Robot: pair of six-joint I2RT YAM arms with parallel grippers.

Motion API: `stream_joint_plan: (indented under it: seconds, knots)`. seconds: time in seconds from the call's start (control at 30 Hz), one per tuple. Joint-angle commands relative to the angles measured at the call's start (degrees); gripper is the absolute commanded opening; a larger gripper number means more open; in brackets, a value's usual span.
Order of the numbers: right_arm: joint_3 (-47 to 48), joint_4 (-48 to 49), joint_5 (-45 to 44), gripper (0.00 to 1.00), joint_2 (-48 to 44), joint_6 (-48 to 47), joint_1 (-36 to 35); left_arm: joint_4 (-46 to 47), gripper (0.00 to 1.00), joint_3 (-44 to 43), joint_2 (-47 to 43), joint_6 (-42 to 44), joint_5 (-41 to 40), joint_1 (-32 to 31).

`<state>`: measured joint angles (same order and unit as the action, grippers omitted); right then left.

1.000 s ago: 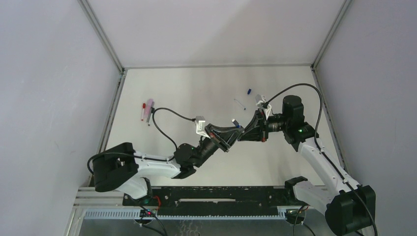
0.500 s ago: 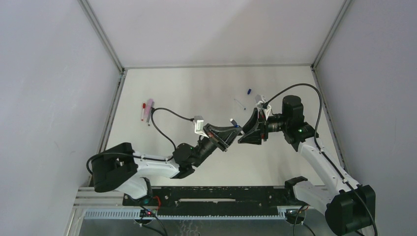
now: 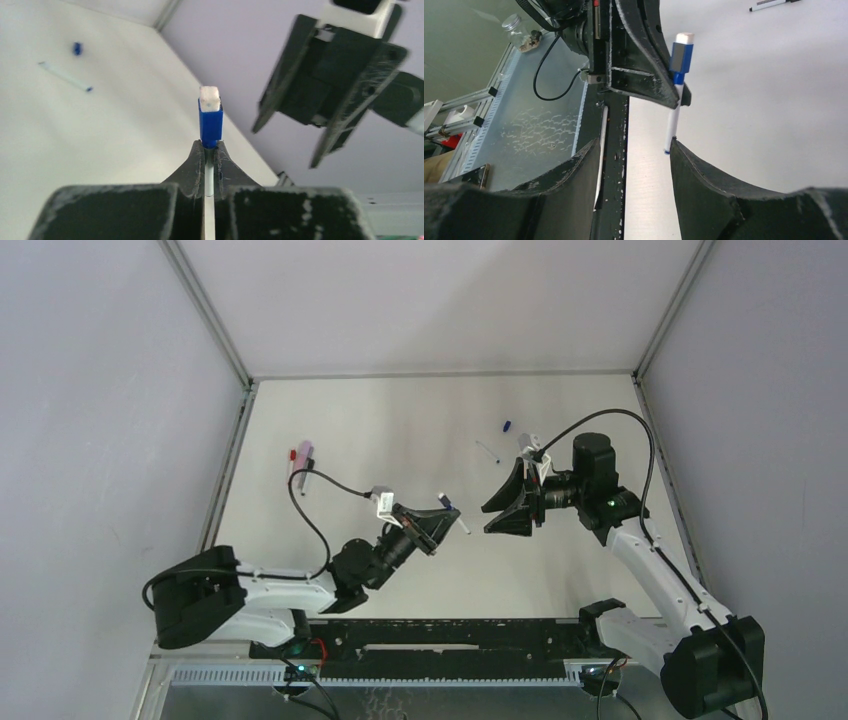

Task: Insert the pens into the pen caps
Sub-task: Place the pen at the center of the board.

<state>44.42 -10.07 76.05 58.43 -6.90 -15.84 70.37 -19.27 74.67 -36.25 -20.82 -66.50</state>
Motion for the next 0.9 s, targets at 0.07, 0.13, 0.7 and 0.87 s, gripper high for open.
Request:
stream_joint_plan:
  seconds: [0.07,0.13,0.7,0.87]
  knots:
    - [2.3,-1.2,-0.8,0.6,0.4,-2.7,0.1,-28.8,0.0,0.6,-11.2,-0.5,-6.9,3.2]
    - [2.3,-1.4,-1.0,0.6,0.6,-2.8,0.1,-40.0,0.0,-1.1,-14.3,0.0,-8.8,4.7]
    - [2.3,-1.7,-1.5,0.6,0.8,-3.2,0.5,-82.3,0.0,-13.6,-11.6,5.3,-8.3,29.5]
    - [2.4,-1.6,-1.4,0.6,0.7,-3.2,0.8,-88.0,0.0,-21.4,-2.2,8.9,-5.1,36.4]
